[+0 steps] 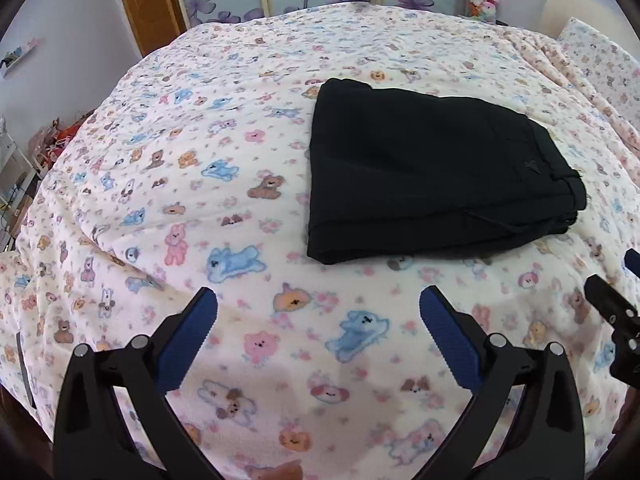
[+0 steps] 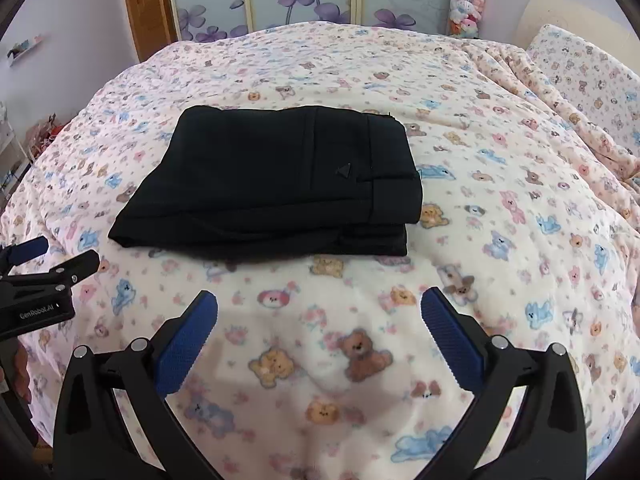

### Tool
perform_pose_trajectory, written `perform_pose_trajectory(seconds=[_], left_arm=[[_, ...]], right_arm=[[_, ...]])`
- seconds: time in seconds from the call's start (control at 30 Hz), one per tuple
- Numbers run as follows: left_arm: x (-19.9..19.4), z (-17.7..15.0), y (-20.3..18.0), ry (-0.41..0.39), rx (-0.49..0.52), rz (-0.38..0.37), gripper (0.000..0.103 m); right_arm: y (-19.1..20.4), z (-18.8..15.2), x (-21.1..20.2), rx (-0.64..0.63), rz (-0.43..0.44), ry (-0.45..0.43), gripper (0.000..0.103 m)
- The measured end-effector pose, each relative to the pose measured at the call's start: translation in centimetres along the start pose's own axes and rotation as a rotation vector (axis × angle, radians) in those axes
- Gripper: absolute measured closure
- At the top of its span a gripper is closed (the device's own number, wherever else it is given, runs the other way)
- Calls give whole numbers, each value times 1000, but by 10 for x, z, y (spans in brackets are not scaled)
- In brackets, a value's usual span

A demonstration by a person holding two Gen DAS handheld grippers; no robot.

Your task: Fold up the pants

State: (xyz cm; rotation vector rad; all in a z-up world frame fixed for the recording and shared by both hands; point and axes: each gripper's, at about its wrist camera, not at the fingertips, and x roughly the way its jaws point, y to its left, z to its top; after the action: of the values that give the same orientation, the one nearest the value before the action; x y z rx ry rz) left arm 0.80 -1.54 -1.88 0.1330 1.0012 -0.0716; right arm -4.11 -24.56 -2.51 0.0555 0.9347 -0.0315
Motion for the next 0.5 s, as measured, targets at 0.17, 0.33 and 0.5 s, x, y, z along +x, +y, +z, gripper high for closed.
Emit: perform_pose_trajectory(seconds=[0.17,0.33,0.5], left_arm=[[-6,-2,-6,-11,33,7,2],[-8,0,-13,-21,56,-13,2],[-11,2,-15,-30,55,-13,2]], right_arm=[[3,-2,0,-9,1,3,1],[7,-1,0,-25,1,1,1],[8,0,1,-38,1,0,1]])
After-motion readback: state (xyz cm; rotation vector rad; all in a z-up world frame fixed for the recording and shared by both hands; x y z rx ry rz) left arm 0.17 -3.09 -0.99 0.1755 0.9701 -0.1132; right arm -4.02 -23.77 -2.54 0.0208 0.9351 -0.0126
